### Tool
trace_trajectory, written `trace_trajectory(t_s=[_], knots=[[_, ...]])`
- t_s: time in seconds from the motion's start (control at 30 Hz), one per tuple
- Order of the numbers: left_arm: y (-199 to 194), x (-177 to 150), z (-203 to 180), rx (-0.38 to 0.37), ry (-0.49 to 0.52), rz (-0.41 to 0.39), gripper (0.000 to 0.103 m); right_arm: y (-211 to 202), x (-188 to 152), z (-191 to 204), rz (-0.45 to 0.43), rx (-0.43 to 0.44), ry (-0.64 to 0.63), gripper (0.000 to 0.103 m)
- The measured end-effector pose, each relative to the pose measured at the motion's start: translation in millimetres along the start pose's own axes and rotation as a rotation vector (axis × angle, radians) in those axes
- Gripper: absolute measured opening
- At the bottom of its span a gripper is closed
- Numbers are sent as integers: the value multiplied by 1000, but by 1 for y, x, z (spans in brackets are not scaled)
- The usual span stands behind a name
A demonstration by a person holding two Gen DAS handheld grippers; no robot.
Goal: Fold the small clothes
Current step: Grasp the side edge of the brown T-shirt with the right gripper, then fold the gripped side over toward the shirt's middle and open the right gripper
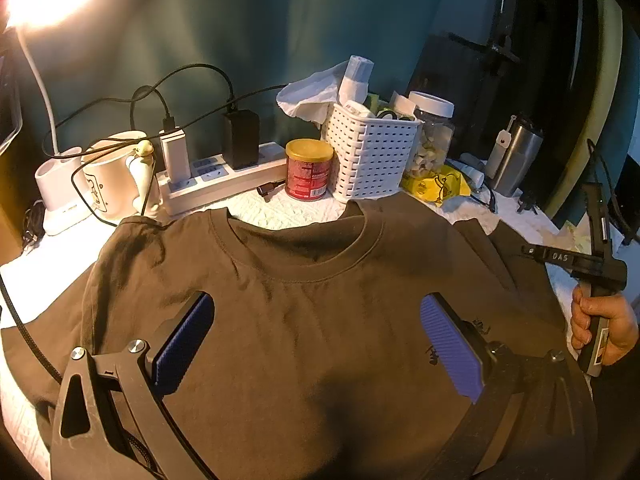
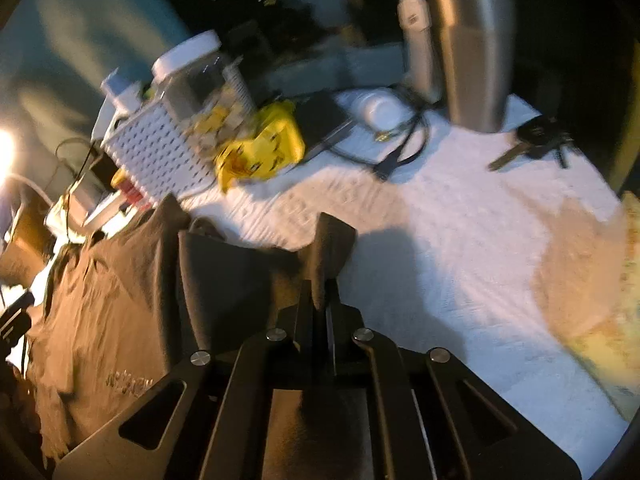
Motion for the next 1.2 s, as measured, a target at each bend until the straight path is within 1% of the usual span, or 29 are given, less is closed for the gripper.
trace_trajectory(t_s=[0.17,0.27,0.43,0.6,0.73,0.8,0.87,0.97,1.1,1.2], knots=[[-7,0,-4,-15,9,-16,102,-20,0,-15,-55,-37,52,5],[-13,0,-5,-21,10,-24,102,-31,-5,-22,-84,-43,87,5],[-24,0,-5,-29,11,-39,102,-52,-17,-30,-126,-85,149,5],[-38,-4,-5,-38,22,-57,102,-66,-23,-28,-147,-122,149,5],[-53,-7,1,-40,18,-83,102,-83,-21,-11,-191,-151,120,5],[-60,-9,5,-44,10,-94,102,-90,-18,0,-208,-152,93,5],[-65,-11,9,-50,5,-104,102,-96,-15,11,-221,-149,66,5],[-70,-15,14,-62,-2,-113,102,-102,-12,31,-249,-118,14,5],[-76,-19,21,-77,-9,-120,102,-104,-10,58,-257,-118,-52,5],[-80,-22,28,-85,-20,-127,102,-101,-10,79,-244,-105,-90,5]])
Point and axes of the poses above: each gripper's, at about its wrist camera, not at the fingertips, and y roughly the way its jaws point, z to its left, x to its top, the point moved 2 cm from there along y, roughly the way its jaws point, and after that the axes turned 1 degree about -x, right-handed, at the moved point
